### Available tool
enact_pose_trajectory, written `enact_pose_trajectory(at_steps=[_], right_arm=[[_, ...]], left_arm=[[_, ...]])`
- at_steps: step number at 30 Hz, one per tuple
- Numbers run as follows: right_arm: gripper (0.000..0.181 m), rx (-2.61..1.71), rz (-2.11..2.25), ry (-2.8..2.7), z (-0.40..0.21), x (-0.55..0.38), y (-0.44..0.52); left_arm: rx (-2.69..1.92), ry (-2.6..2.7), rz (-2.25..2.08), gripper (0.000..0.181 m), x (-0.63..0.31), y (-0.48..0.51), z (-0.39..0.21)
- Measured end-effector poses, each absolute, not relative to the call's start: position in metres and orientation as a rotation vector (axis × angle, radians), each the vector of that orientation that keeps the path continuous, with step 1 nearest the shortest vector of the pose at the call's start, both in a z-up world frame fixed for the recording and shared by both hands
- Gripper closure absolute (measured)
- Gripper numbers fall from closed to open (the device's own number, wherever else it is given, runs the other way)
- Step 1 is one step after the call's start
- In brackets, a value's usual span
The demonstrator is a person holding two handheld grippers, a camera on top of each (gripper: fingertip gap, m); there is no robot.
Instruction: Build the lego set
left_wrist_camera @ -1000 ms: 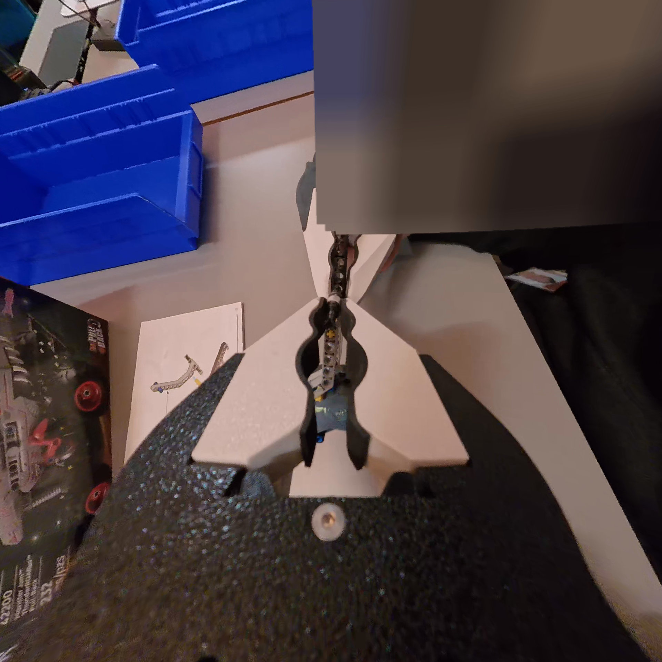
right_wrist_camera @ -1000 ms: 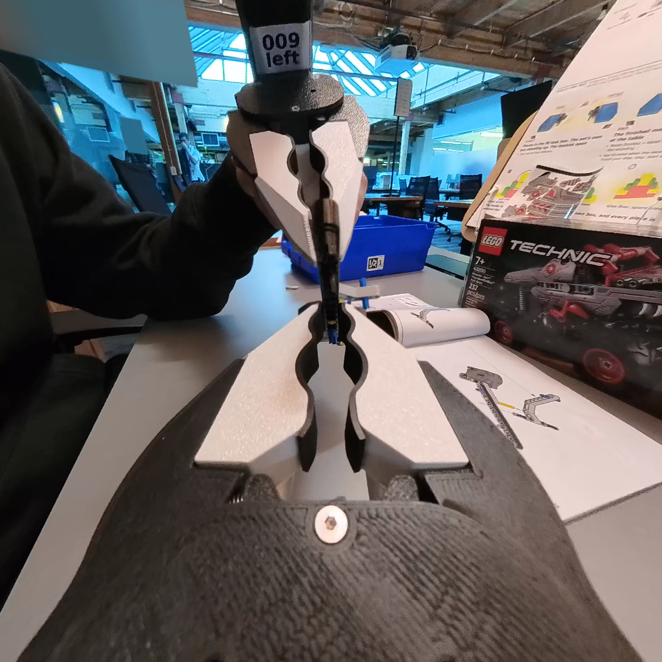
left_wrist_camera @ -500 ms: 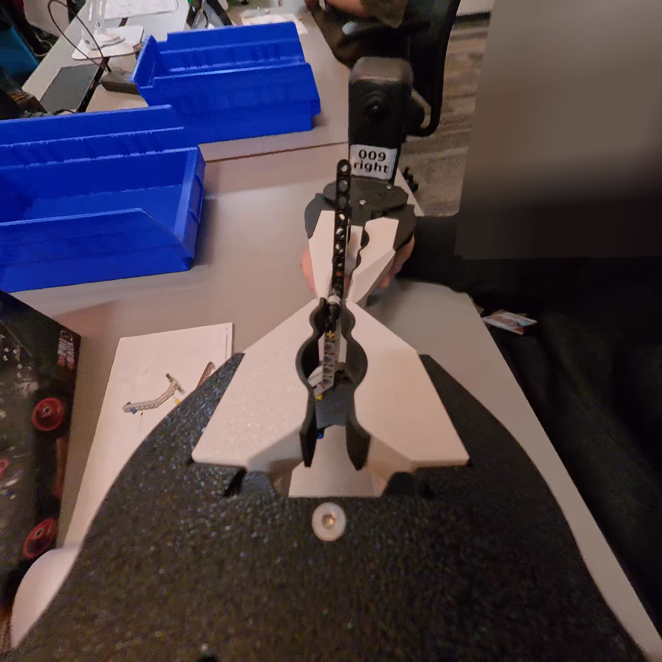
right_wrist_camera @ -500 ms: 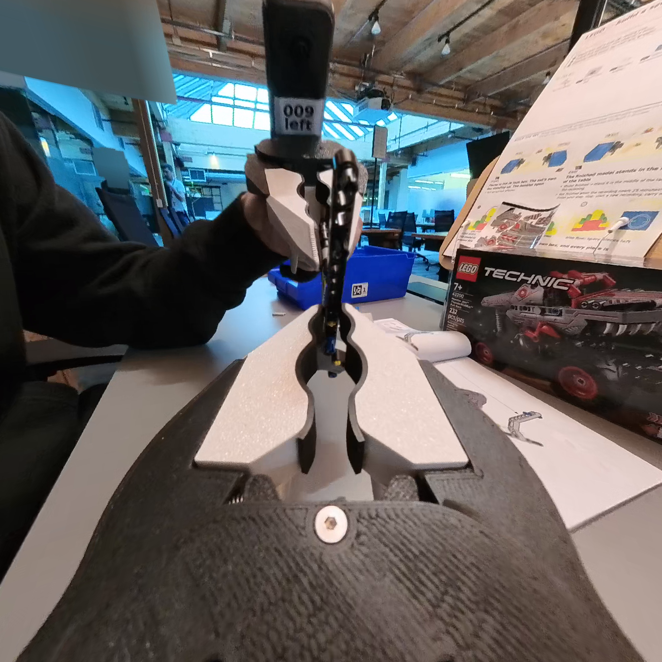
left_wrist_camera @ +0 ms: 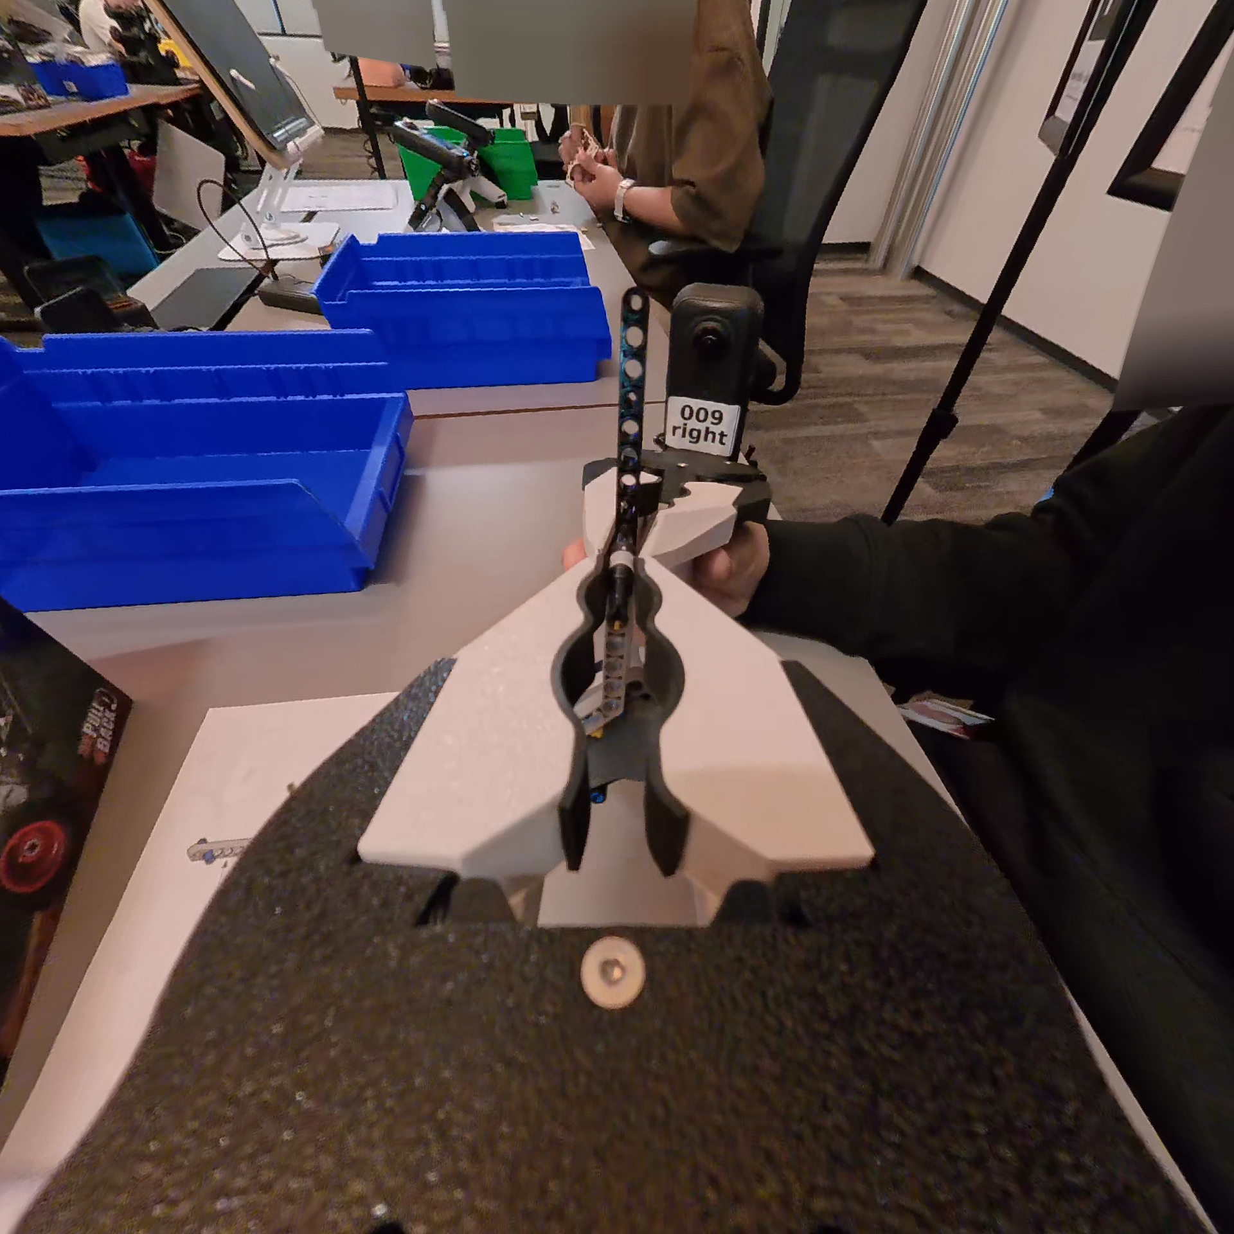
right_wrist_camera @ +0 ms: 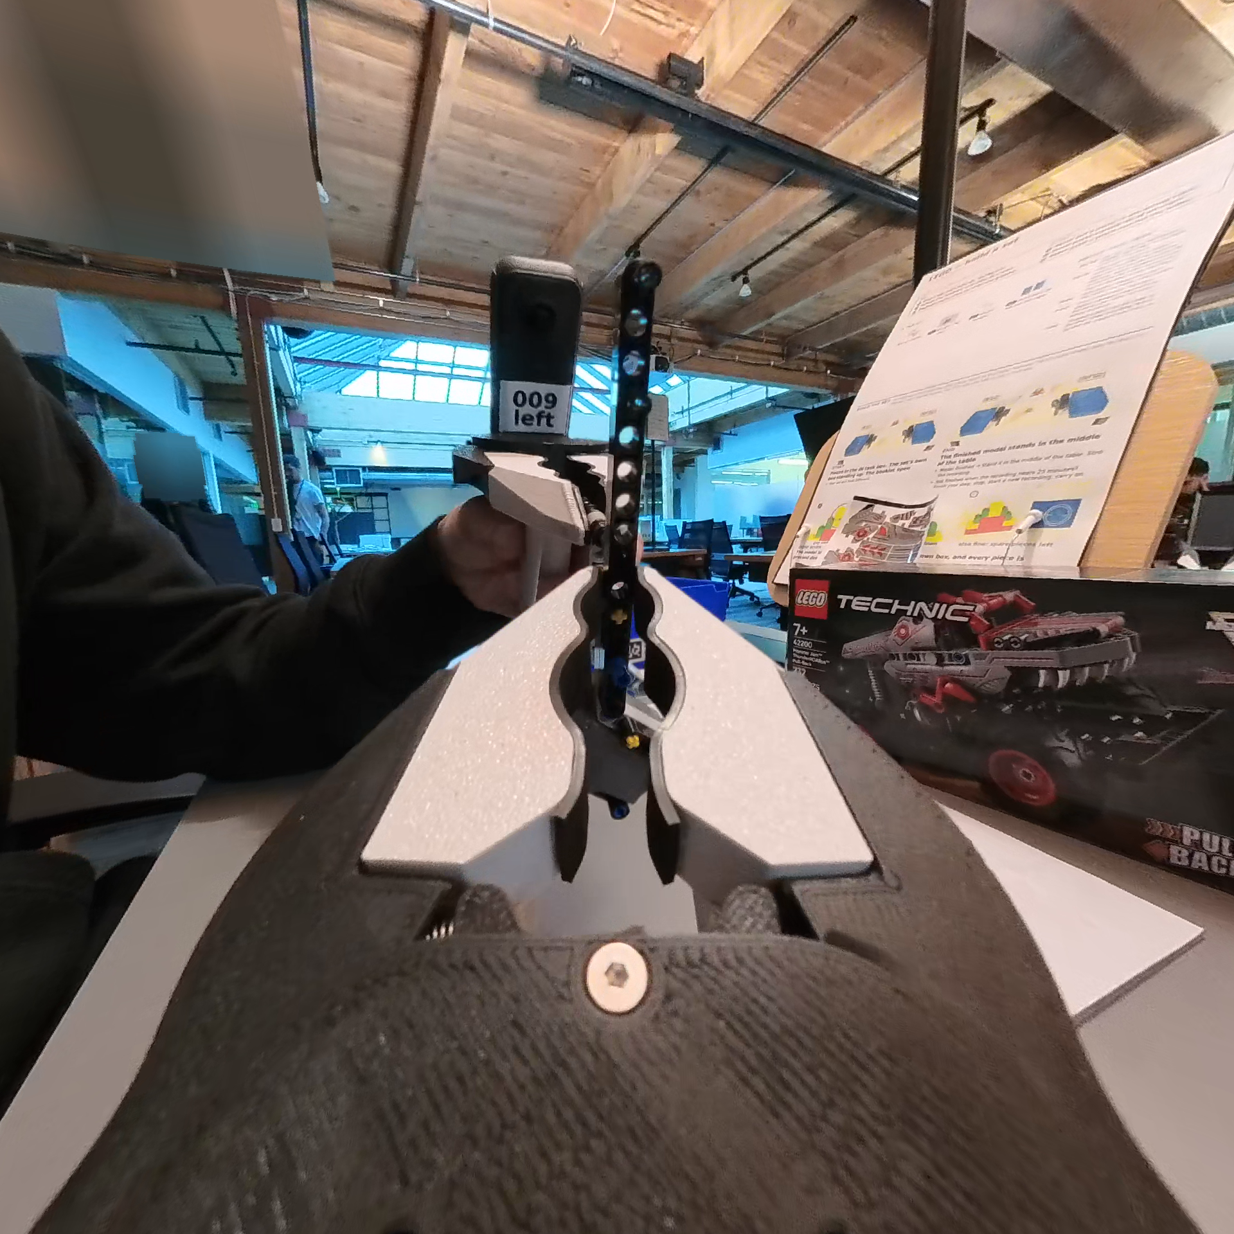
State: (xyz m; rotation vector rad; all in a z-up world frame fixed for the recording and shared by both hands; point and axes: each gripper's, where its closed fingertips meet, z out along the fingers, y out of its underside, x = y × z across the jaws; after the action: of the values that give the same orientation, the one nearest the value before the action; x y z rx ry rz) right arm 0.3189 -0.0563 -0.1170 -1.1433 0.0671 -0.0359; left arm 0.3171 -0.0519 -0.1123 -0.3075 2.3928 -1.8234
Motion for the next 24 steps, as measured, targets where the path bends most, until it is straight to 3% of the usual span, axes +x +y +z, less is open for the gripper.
enact_pose_trajectory(at_steps=[24], right_arm=[[0.176,-1.197,-0.058,0.068,-0.123,0.32,-0.054]], left_arm=[[-0.277,2.434,-1.859,0.176,0.319,-0.048,-0.122]])
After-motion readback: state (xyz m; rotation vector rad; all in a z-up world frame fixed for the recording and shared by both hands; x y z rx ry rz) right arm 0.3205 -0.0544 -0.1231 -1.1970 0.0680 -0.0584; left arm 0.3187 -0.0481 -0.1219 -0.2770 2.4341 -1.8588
